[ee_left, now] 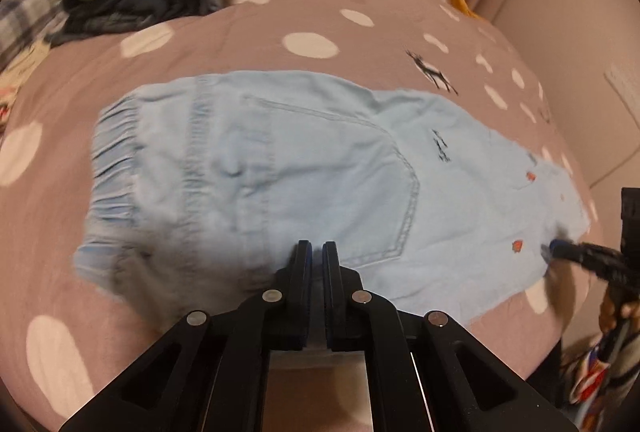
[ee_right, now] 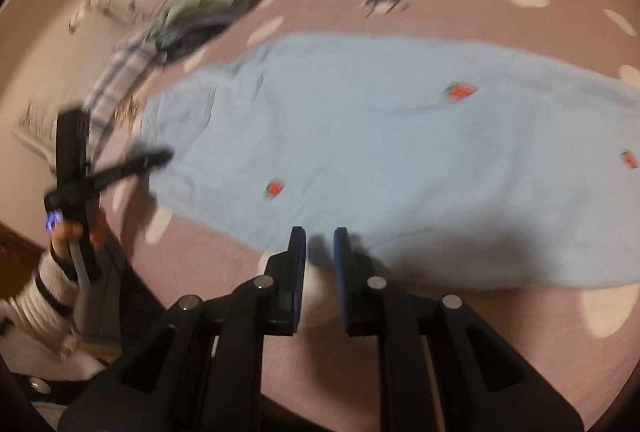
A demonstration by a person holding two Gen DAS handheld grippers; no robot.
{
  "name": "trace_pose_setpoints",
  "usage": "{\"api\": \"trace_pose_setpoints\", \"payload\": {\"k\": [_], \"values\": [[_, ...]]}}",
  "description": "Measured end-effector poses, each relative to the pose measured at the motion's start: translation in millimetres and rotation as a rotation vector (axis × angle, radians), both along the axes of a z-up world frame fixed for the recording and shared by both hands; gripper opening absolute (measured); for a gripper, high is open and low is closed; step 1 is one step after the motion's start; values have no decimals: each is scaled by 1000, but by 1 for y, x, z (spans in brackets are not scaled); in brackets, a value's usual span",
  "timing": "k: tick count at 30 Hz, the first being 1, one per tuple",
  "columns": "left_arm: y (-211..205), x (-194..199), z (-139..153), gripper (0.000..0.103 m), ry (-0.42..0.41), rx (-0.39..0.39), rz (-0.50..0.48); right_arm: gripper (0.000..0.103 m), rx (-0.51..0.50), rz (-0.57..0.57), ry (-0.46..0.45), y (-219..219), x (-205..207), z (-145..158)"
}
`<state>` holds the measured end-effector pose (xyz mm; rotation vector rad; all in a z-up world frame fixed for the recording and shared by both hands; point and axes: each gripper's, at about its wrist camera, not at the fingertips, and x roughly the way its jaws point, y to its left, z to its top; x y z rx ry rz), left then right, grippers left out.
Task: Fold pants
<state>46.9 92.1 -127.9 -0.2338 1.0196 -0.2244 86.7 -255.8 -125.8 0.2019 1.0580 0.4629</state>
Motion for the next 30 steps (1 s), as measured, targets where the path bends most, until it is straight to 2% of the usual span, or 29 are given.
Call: {"api": "trace_pose_setpoints", "payload": {"k": [3, 5, 6, 8, 10, 15, 16, 19, 21, 25, 26, 28, 30], "values": [[1, 2, 2, 3, 0, 33, 19, 18, 7, -146, -6, -29, 30, 2], [1, 4, 0, 3, 9, 39, 24, 17, -59, -192, -11, -40, 46, -1], [-1, 7, -1, 3, 9, 40, 24, 17, -123, -216, -2, -43, 57, -6], [-1, 9, -2, 3, 6, 39, 27, 15, -167, -236, 34, -49, 81, -23], [-1, 10, -2, 3, 7, 33, 29, 7, -181, -235, 8, -50, 98, -28], [-2, 12, -4, 3, 9, 34, 33, 7, -182, -281, -33, -58, 129, -23], [-2, 13, -3, 3, 11, 38, 34, 8, -157, -300, -36, -61, 130, -20], [-4, 14, -3, 3, 12, 53, 27, 20, -85, -328, -73, -69, 115, 2], [-4, 14, -3, 3, 11, 55, 22, 22, -40, -274, -92, -63, 92, 11], [-4, 13, -3, 3, 15, 45, 36, 19, -60, -184, -35, -43, 55, -1], [-3, 13, -3, 3, 14, 42, 41, 20, -111, -175, -25, -43, 46, -8], [-3, 13, -3, 3, 12, 46, 43, 16, -181, -199, -38, -58, 39, -15], [-2, 11, -3, 3, 14, 47, 48, 14, -143, -290, -38, -90, 37, -16]]}}
